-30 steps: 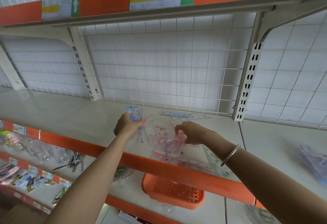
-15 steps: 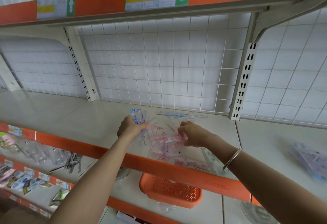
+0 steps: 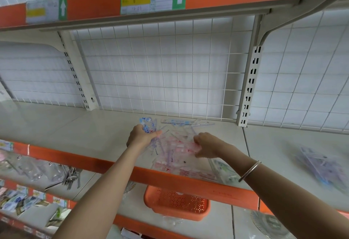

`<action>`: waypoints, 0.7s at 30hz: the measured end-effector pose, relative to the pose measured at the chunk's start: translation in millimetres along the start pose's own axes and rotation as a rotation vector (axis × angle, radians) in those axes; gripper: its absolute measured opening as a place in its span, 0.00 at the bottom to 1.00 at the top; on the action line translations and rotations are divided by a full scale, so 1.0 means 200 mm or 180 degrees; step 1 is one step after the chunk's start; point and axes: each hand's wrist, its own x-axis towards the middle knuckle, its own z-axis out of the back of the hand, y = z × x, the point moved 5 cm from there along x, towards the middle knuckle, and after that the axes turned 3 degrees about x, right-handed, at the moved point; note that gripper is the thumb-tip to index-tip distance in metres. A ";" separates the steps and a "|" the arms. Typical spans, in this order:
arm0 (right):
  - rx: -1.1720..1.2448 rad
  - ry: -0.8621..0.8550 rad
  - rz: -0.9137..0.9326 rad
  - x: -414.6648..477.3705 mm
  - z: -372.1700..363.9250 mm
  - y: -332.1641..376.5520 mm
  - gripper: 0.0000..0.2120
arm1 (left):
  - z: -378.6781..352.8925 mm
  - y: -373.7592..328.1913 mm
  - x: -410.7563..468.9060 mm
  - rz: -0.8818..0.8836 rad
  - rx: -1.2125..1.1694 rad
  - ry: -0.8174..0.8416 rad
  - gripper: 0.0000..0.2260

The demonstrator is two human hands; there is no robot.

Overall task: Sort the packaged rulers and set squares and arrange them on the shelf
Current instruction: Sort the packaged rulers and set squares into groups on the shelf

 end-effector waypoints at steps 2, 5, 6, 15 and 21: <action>0.0289 -0.0013 -0.0122 -0.02 0.01 -0.02 0.13 | -0.02 -0.03 0.00 -0.0035 -0.0061 0.0011 0.24; 0.0555 -0.0118 -0.0272 -0.07 0.04 -0.06 0.09 | -0.04 -0.07 -0.02 -0.0048 -0.0081 0.0040 0.25; 0.0614 -0.0179 -0.0310 -0.08 0.05 -0.08 0.03 | -0.06 -0.08 -0.02 -0.0053 -0.0102 0.0055 0.25; 0.0557 -0.0416 -0.0718 -0.19 0.08 -0.22 0.10 | -0.18 -0.22 -0.06 -0.0259 -0.0338 0.0180 0.21; 0.0609 -0.0517 -0.1128 -0.24 0.08 -0.36 0.10 | -0.26 -0.29 -0.07 -0.0358 -0.0288 0.0334 0.19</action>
